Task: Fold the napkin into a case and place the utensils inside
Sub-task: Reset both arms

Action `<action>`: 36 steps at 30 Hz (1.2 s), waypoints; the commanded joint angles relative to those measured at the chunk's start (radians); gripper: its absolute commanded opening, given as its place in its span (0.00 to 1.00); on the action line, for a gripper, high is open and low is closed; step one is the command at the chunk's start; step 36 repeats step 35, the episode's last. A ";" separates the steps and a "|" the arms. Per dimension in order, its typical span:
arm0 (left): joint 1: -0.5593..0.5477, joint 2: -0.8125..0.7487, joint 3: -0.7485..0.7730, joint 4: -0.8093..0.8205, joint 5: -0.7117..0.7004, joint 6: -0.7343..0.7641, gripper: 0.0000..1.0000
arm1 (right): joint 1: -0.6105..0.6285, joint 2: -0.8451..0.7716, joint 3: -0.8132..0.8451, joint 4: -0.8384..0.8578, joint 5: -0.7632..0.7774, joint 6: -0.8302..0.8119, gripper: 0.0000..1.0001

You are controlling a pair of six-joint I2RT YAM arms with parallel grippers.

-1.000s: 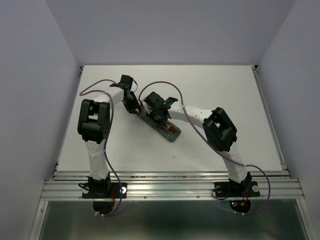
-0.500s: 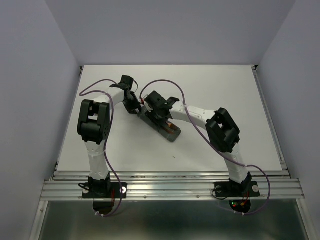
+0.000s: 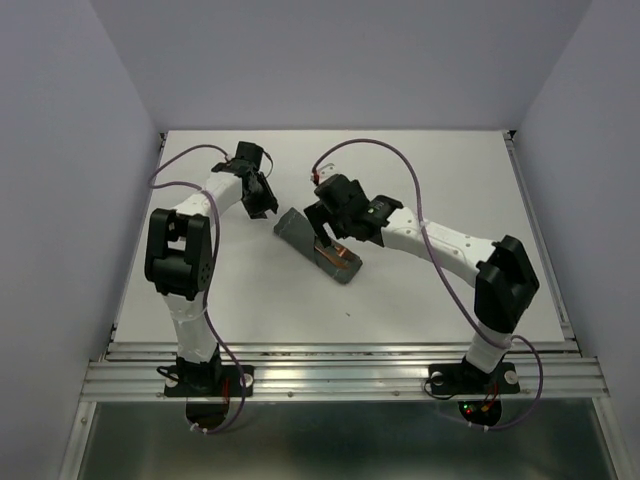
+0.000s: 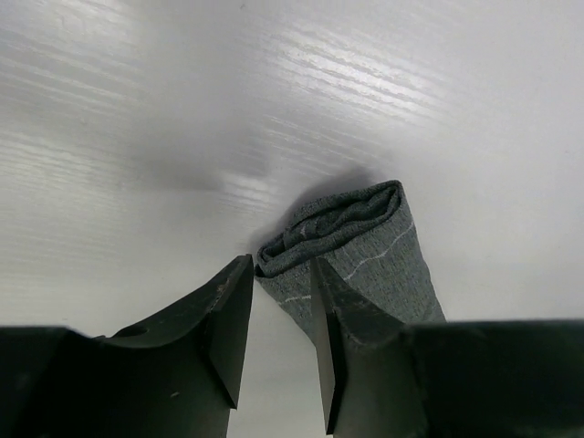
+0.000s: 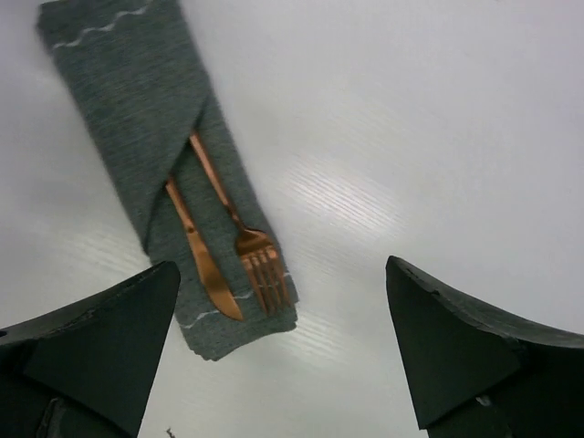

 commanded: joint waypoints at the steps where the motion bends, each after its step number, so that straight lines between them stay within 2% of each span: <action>1: -0.006 -0.129 -0.001 -0.028 -0.061 0.042 0.43 | -0.020 -0.083 -0.064 0.050 0.363 0.184 1.00; 4: -0.006 -0.198 -0.018 -0.026 -0.101 0.055 0.43 | -0.082 -0.165 -0.123 0.007 0.468 0.365 1.00; 7: -0.006 -0.287 -0.055 -0.011 -0.119 0.078 0.43 | -0.157 -0.285 -0.211 -0.033 0.471 0.604 1.00; 12: -0.005 -0.461 -0.153 0.044 -0.113 0.097 0.43 | -0.169 -0.469 -0.358 -0.033 0.509 0.749 1.00; 16: -0.006 -0.643 -0.263 0.092 -0.116 0.104 0.45 | -0.169 -0.566 -0.411 -0.092 0.537 0.830 1.00; 28: -0.006 -1.042 -0.507 0.193 -0.182 0.083 0.52 | -0.169 -0.781 -0.650 -0.155 0.543 0.984 1.00; 36: -0.006 -1.122 -0.584 0.166 -0.234 0.077 0.52 | -0.169 -0.826 -0.717 -0.162 0.566 1.024 1.00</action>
